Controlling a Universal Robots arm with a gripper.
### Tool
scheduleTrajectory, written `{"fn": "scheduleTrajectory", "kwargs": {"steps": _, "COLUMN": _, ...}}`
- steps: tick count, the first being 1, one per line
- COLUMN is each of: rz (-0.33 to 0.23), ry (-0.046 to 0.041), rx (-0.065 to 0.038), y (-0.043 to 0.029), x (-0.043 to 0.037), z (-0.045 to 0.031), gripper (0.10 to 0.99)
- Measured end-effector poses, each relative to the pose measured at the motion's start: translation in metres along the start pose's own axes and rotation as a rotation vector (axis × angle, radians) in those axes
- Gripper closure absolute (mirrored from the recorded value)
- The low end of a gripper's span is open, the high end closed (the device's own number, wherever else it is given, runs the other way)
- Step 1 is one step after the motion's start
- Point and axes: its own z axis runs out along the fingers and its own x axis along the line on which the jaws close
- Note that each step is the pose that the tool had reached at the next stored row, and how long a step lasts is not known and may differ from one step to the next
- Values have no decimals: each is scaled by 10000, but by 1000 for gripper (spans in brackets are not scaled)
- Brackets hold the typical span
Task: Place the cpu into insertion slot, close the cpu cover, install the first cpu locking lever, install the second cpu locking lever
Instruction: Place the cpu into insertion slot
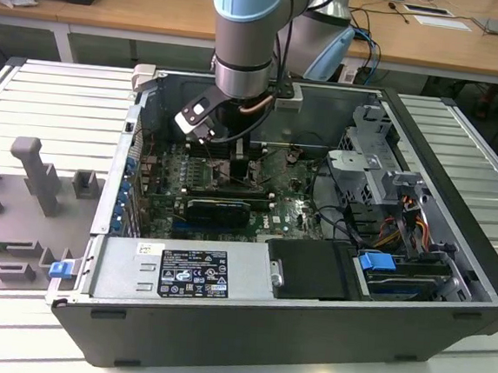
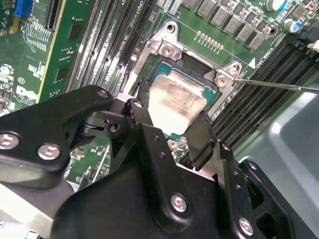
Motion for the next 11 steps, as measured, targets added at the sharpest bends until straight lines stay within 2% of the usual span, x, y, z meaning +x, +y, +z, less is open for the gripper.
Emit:
{"fn": "scheduleTrajectory", "kwargs": {"steps": 6, "rz": 26, "ry": -1, "rx": 33, "y": 5, "x": 8, "z": 51, "gripper": 553}}
{"fn": "scheduleTrajectory", "kwargs": {"steps": 11, "rz": 33, "ry": -4, "rx": 35, "y": 4, "x": 8, "z": 53, "gripper": 541}}
